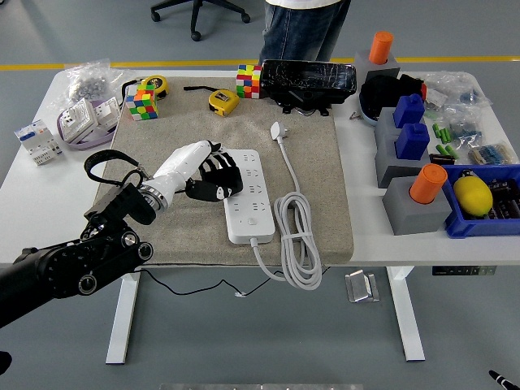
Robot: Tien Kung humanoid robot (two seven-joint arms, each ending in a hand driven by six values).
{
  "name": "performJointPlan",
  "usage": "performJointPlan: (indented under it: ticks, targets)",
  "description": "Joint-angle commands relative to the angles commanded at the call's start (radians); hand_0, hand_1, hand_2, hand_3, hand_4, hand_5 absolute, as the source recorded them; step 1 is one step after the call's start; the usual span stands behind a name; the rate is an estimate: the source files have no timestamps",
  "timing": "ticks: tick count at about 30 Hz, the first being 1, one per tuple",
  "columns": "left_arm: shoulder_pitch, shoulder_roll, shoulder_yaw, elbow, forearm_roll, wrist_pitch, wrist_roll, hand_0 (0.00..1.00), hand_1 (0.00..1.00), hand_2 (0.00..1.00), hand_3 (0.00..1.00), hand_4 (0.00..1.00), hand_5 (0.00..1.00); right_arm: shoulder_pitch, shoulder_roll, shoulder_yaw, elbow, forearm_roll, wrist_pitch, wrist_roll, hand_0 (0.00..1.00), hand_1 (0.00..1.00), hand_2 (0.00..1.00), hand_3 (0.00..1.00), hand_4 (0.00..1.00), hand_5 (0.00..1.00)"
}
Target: Put the plug near the board,insert it into the board,press the button,pull the plug out
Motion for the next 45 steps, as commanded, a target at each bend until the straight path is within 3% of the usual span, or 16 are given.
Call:
performJointPlan:
  ticks: [6,9,12,15,22,29,38,39,44,45]
  targets:
    - [0.000,0.006,0.004,0.016,-0.021,0.028,-0.074,0.309,0.424,0.477,0.532,0.729,0.002,-0.001,0.001,-0.002,-0.001,0.000,0.000,0.000,0.613,0.666,0.637,0.573,0.984,0.585]
    - [-0.002,0.005,0.025,0.027,0.063,0.051,-0.110,0.309,0.422,0.475,0.532,0.726,0.002,0.000,0.002,0.000,0.000,0.000,0.000,0.000,0.613,0.666,0.636,0.573,0.984,0.585]
    - [-0.001,0.002,0.034,0.030,0.124,0.054,-0.110,0.309,0.422,0.475,0.532,0.726,0.002,0.001,0.002,0.001,0.001,-0.001,0.000,0.000,0.613,0.666,0.636,0.573,0.984,0.585]
    - [0.004,0.003,0.027,0.026,0.114,0.054,-0.116,0.310,0.424,0.473,0.533,0.729,0.002,0.000,0.002,0.003,0.001,-0.001,0.000,0.000,0.614,0.665,0.637,0.573,0.984,0.586]
    - [0.027,0.033,-0.084,0.001,0.121,0.050,-0.112,0.311,0.423,0.472,0.533,0.731,0.002,-0.004,0.002,0.001,-0.002,-0.002,0.001,-0.001,0.614,0.665,0.637,0.573,0.984,0.586]
    - [0.044,0.058,-0.098,0.081,0.058,0.049,-0.119,0.318,0.423,0.471,0.535,0.732,0.002,-0.002,0.004,0.003,0.001,-0.003,0.001,0.000,0.614,0.665,0.636,0.573,0.984,0.585]
    - [0.049,0.053,-0.057,0.159,-0.007,0.044,-0.110,0.346,0.463,0.504,0.548,0.740,0.002,-0.001,0.004,0.004,0.002,-0.003,0.001,-0.001,0.614,0.665,0.637,0.572,0.983,0.585]
    - [0.049,0.052,-0.054,0.162,-0.008,0.041,-0.105,0.417,0.513,0.560,0.563,0.889,0.058,0.000,0.004,0.003,0.002,-0.003,0.001,-0.001,0.614,0.666,0.637,0.572,0.983,0.585]
    - [0.051,0.050,-0.046,0.170,-0.001,0.009,-0.074,0.417,0.513,0.560,0.563,0.889,0.058,-0.001,0.005,0.004,0.004,-0.004,0.002,-0.001,0.614,0.666,0.637,0.572,0.983,0.585]
    - [0.052,0.051,-0.046,0.170,0.000,0.008,-0.074,0.529,0.602,0.594,0.597,0.967,0.103,-0.002,0.005,0.005,0.004,-0.004,0.002,-0.001,0.614,0.665,0.636,0.572,0.983,0.585]
